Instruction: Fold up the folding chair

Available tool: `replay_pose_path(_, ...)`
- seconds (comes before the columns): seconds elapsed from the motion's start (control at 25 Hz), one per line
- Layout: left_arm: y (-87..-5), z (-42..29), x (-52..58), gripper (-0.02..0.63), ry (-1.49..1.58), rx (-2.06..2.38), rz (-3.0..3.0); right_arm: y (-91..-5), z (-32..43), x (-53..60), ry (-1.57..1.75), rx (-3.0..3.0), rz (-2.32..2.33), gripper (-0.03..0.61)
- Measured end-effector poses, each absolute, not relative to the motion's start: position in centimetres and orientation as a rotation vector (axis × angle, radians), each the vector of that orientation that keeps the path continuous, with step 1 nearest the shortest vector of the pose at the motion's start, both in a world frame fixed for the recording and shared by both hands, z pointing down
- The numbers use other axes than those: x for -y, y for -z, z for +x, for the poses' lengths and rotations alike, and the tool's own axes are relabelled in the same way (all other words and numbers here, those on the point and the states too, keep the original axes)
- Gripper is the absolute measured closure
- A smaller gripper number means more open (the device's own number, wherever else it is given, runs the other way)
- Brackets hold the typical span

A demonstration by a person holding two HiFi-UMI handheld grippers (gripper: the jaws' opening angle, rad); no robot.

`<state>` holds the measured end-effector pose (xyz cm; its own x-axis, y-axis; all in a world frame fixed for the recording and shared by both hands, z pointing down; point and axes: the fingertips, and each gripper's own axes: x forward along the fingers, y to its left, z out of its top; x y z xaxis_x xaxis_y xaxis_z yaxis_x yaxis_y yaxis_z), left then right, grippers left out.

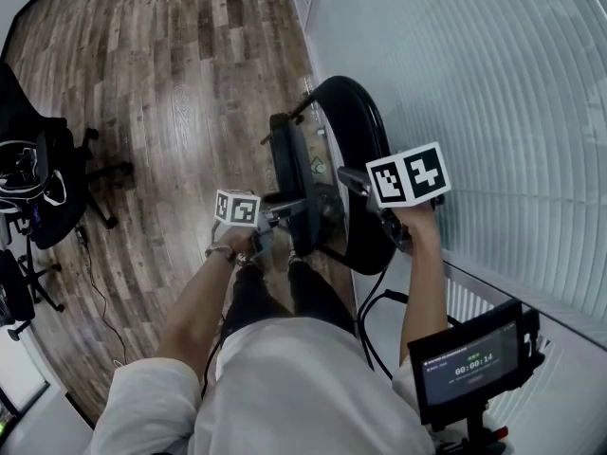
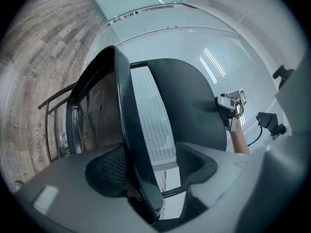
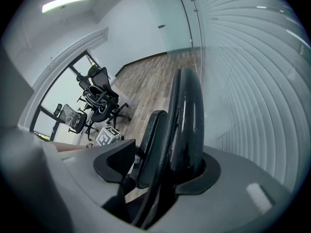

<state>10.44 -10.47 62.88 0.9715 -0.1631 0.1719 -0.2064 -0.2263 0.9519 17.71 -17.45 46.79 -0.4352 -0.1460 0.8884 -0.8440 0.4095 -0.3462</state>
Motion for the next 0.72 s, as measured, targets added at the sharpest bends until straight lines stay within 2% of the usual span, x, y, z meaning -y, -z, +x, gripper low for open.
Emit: replay_pose_path(0.72,-62.5,12.9,10.7,0.351,-0.064,0.241,1.782,-46.6,18.2,17.3,-1.066,1.842,0.854,0.330)
